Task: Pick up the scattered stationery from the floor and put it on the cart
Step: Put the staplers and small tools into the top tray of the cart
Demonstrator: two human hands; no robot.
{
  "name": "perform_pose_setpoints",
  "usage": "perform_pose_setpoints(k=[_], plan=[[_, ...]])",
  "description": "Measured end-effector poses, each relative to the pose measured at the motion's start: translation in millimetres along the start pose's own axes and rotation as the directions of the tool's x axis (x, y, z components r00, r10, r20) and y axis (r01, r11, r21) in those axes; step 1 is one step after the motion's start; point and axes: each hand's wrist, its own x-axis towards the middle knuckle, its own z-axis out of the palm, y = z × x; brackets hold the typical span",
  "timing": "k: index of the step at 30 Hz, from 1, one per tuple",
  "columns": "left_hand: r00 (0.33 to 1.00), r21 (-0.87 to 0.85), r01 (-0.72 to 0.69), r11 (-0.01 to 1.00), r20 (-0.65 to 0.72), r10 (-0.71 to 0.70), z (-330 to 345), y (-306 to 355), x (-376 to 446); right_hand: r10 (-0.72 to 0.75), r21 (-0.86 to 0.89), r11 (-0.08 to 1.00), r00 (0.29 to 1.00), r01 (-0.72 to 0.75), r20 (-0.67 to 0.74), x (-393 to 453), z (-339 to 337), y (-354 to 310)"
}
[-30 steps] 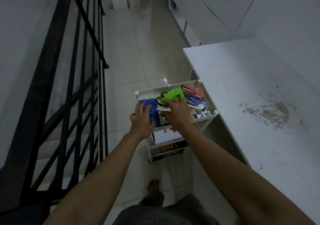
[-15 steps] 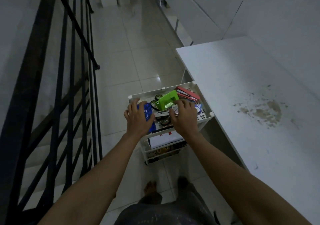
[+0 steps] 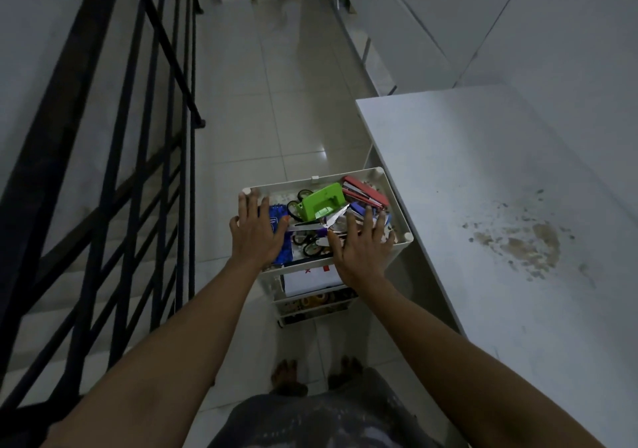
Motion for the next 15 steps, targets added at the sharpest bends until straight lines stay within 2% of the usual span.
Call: perform_pose_setpoints(k=[9,13,15], plan=[[1.0,-0.008,0.002,1.0,-0.031,-0.002,-2.0,0.8,1.8,-0.053,0.036,0.998,0.999,0.053,0.0,0.7,-0.9,1.9],[0.996,0.043,-0.012,0.999,-0.089,0.016,-6.0,3.6,8.4,-0.047,0.053,0.997,0.999,0.047,-0.007,-3.3,-1.0,2.8],[0.997,0.076,-0.012,0.997,-0.071,0.017,-8.6,1.2,17.8,-0.036,0.056,0.998,0.999,0.037,-0.014,-3.7,-1.6,2.1]])
